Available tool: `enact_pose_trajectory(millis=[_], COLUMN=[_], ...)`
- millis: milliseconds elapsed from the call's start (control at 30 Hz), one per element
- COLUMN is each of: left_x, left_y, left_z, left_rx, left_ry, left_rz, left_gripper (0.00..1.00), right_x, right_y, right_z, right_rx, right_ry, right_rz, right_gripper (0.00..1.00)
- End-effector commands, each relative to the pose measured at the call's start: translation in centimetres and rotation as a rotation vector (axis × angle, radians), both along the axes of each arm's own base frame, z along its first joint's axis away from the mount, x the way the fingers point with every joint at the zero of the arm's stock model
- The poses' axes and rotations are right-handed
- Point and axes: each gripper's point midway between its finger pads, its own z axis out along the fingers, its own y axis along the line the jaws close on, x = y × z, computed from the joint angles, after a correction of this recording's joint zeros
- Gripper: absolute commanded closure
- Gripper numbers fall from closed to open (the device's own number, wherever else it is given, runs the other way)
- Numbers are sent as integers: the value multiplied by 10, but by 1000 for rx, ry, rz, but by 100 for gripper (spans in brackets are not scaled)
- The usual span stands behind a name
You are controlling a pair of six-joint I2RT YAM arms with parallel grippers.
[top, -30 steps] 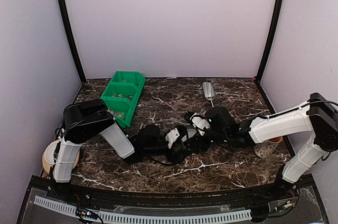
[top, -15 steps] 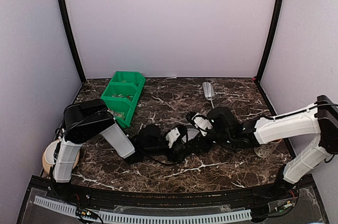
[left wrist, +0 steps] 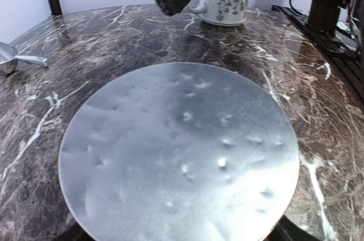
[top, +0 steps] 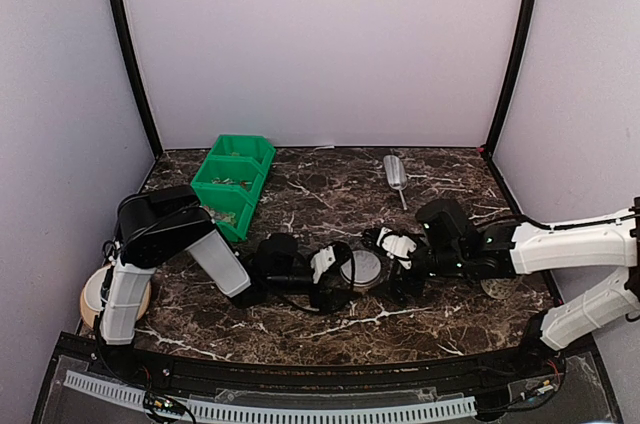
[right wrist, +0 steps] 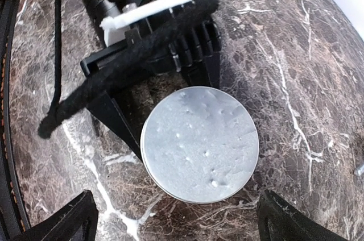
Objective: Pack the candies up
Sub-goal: Screw the box lid onto the packing box.
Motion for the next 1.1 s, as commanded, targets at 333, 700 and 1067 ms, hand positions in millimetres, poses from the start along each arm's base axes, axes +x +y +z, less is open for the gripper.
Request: enact_pose_trajectory(millis=[333, 700, 1067], left_x=[-84, -85, -83], left_y=[54, 54, 54], left_z=[-89, -89, -90], left_rx=[281, 280, 284], left_ry=[197, 202, 201], left_rz=[-310, -315, -306], left_gripper=[21, 22, 21], right_x=[-11, -14, -11], right_y=[15, 28, 40], right_z=[-9, -5, -15], right_rx=[4, 21, 12], right_ry=[4, 11, 57], right_rz=[272, 371, 406], right_gripper=[3, 3, 3])
